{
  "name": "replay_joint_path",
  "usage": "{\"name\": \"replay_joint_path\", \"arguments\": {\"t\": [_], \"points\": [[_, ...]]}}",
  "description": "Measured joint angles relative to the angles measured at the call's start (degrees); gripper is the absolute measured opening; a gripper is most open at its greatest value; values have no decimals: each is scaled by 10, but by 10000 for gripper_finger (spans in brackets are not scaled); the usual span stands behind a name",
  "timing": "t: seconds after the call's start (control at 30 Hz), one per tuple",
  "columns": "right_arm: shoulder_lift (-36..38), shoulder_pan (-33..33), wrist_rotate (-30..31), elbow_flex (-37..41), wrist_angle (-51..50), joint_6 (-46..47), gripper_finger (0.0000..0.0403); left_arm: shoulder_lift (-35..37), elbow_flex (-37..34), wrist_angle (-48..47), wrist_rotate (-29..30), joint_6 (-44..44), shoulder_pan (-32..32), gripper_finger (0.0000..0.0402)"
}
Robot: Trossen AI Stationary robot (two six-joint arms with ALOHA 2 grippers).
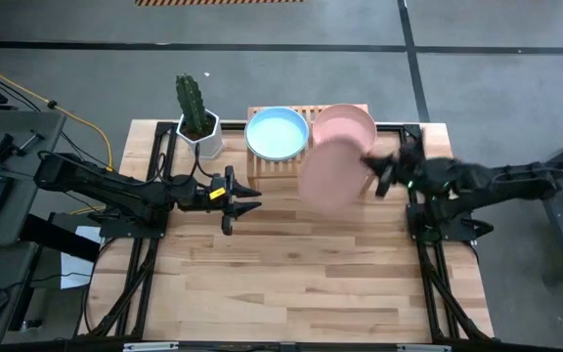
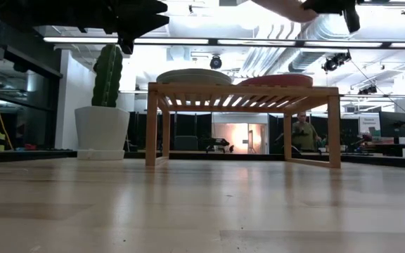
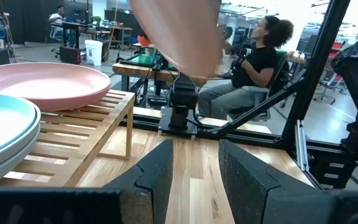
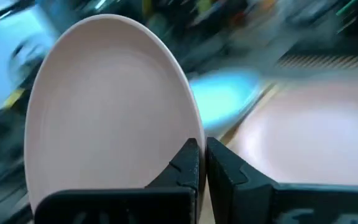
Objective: Place and stack plates onto a shelf
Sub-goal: Stack the light red plate on top of the light red plate on the shelf
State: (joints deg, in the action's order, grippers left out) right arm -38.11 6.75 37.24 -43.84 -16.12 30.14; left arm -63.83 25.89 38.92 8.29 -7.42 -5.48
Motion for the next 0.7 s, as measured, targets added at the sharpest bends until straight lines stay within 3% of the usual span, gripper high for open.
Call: {"name": "replay_joint_path", "arguments": {"t": [0.17,0.3,0.7], "points": [[-6,-107,37,-77,-56,-79,0,0,0,1,0,0,0,117],[-36,-199,36,-125,-122,-88,0,0,0,1,0,0,0,117],[-167,-421,-104,-143,-159,-109,0,0,0,4,0,-10,0,117]]}}
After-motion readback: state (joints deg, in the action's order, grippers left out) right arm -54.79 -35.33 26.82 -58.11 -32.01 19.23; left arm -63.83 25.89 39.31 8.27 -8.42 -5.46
